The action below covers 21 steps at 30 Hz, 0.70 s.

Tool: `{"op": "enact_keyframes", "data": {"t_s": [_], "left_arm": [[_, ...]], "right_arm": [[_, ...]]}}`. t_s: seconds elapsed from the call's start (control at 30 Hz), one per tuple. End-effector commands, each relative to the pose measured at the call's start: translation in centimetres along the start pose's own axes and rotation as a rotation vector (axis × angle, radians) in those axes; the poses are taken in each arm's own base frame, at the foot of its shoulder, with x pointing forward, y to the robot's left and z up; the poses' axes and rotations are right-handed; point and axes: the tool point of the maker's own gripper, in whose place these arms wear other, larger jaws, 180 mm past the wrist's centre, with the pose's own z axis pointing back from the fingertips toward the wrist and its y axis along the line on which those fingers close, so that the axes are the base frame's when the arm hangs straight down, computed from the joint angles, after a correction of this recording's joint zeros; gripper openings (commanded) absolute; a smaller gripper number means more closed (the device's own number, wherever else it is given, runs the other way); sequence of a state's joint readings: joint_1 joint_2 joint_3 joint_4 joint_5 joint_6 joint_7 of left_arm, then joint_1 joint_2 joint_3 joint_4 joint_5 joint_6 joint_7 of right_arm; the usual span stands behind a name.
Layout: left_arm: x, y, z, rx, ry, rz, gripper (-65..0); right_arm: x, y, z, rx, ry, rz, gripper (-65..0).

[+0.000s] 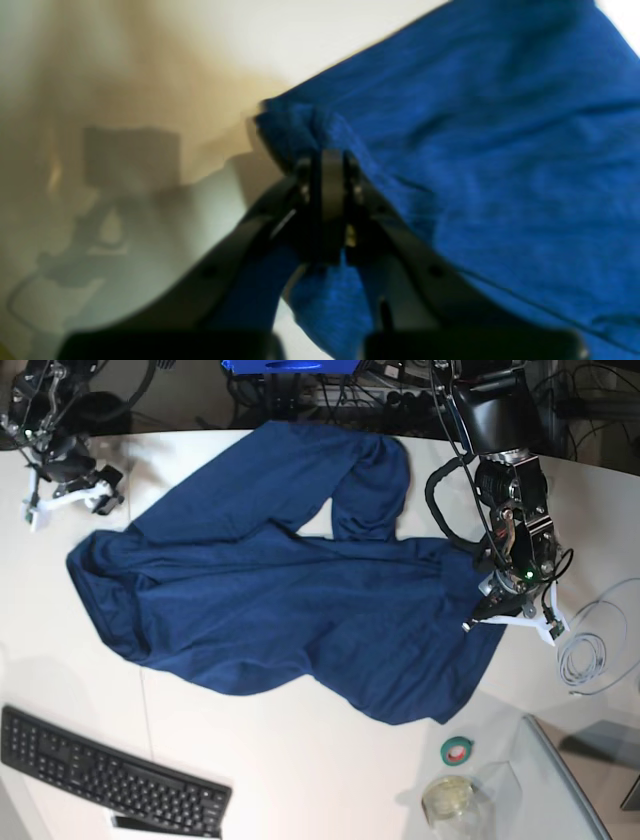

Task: Layout the t-shirt on the table in an organized manner, then fold the t-shirt properly
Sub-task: 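Hold the shirt edges with both grippers and stretch them apart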

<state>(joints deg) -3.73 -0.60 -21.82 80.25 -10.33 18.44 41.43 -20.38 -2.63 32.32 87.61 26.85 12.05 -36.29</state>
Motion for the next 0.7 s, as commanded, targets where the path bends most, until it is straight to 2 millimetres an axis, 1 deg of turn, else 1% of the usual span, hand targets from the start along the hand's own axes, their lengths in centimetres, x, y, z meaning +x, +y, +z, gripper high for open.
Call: {"op": "enact_keyframes", "data": {"t_s": [0.0, 0.07, 0.17, 0.23, 0.37, 0.43, 0.53, 0.57, 0.6, 0.63, 0.67], "left_arm": [[1.7, -0.1, 0.5, -0.003, -0.054, -0.005, -65.0], [2.0, -0.1, 0.8, -0.006, -0.068, -0.007, -65.0], [1.8, 0.2, 0.9, -0.002, -0.069, -0.011, -65.0], [1.8, 0.2, 0.9, -0.002, -0.069, -0.011, -65.0], [1.8, 0.2, 0.9, -0.001, -0.068, -0.01, -65.0], [1.4, 0.6, 0.9, 0.005, -0.06, -0.014, -65.0], [1.1, 0.7, 0.9, 0.006, -0.054, -0.018, -65.0], [1.0, 0.7, 0.9, 0.007, -0.053, -0.019, -65.0], [1.0, 0.7, 0.9, 0.006, -0.053, -0.018, -65.0], [1.0, 0.8, 0.9, 0.007, -0.053, -0.016, -65.0], [1.1, 0.8, 0.9, 0.007, -0.054, -0.013, -65.0]], "right_arm": [[1.5, 1.0, 0.0, 0.043, -0.044, 0.022, -31.5], [1.2, 2.0, -0.1, 0.075, -0.035, 0.05, -31.5], [0.8, 3.6, -0.5, 0.112, -0.016, 0.085, -31.5], [1.2, 4.6, -1.0, 0.133, -0.019, 0.094, -31.5], [0.9, 5.1, -2.6, 0.146, 0.014, 0.069, -31.5], [0.8, 4.6, -3.2, 0.14, 0.032, 0.069, -31.7], [0.5, 4.6, -3.8, 0.145, 0.052, 0.062, -32.4], [0.5, 4.9, -3.9, 0.16, 0.052, 0.074, -33.9], [0.4, 5.2, -3.7, 0.183, 0.052, 0.095, -37.8], [0.4, 5.7, -3.5, 0.21, 0.047, 0.121, -45.3], [0.7, 5.9, -3.1, 0.228, 0.035, 0.143, -55.4]]}}
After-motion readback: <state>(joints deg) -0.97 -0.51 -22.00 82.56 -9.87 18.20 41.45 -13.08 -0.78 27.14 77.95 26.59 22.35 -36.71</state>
